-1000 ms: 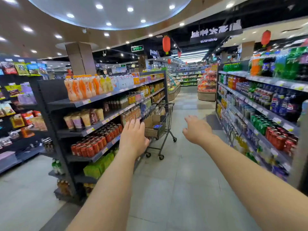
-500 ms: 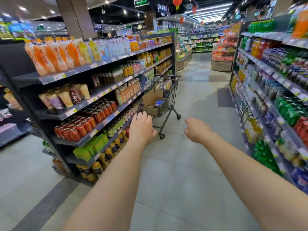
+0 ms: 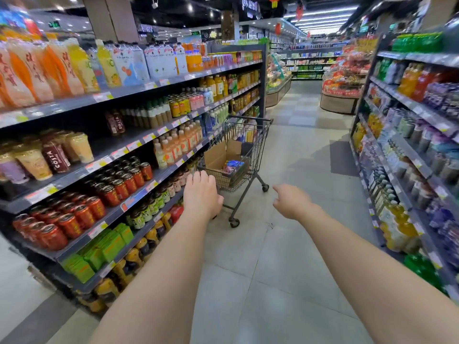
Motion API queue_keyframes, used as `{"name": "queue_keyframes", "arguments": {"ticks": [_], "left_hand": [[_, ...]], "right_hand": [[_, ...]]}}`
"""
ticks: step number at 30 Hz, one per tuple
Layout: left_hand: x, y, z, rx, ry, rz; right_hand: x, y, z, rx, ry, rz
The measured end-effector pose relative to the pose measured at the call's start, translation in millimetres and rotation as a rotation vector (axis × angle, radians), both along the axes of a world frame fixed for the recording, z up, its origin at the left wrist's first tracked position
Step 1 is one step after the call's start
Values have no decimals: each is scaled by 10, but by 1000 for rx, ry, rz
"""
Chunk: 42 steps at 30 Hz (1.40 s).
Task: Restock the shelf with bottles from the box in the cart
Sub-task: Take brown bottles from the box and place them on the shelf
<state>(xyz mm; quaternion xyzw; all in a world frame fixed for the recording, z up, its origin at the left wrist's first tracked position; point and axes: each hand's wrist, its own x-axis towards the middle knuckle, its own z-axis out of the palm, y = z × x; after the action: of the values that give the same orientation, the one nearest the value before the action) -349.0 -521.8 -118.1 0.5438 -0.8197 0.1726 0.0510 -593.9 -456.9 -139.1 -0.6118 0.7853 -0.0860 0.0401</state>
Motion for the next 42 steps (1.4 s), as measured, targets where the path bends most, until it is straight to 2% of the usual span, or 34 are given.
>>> {"name": "queue_keyframes", "arguments": {"ticks": [5, 12, 19, 22, 27, 33, 38, 42], "left_hand": [[-755, -1128, -79, 22, 19, -36], [-1950, -2519, -503, 66, -20, -71], [-2987, -3671, -795, 165, 5, 39], [-3251, -4172, -796, 190, 130, 191], [-3567, -5018, -895, 202, 98, 184], [-3721, -6388, -1322, 248, 77, 233], [-3820, -7539, -1661, 386, 186, 381], [-3879, -8264, -1804, 456, 178, 413]], "right_hand": [[-694, -931, -30, -26, 32, 5], [-1888, -2312, -461, 25, 21, 23], [-3021, -3909, -446, 90, 7, 161], [-3394, -4563, -366, 60, 32, 241], [-3690, -5633, -513, 111, 59, 320], [-3836, -7110, -961, 157, 94, 411], [-3867, -8305, -1253, 229, 119, 465], [-3874, -9213, -1431, 275, 121, 528]]}}
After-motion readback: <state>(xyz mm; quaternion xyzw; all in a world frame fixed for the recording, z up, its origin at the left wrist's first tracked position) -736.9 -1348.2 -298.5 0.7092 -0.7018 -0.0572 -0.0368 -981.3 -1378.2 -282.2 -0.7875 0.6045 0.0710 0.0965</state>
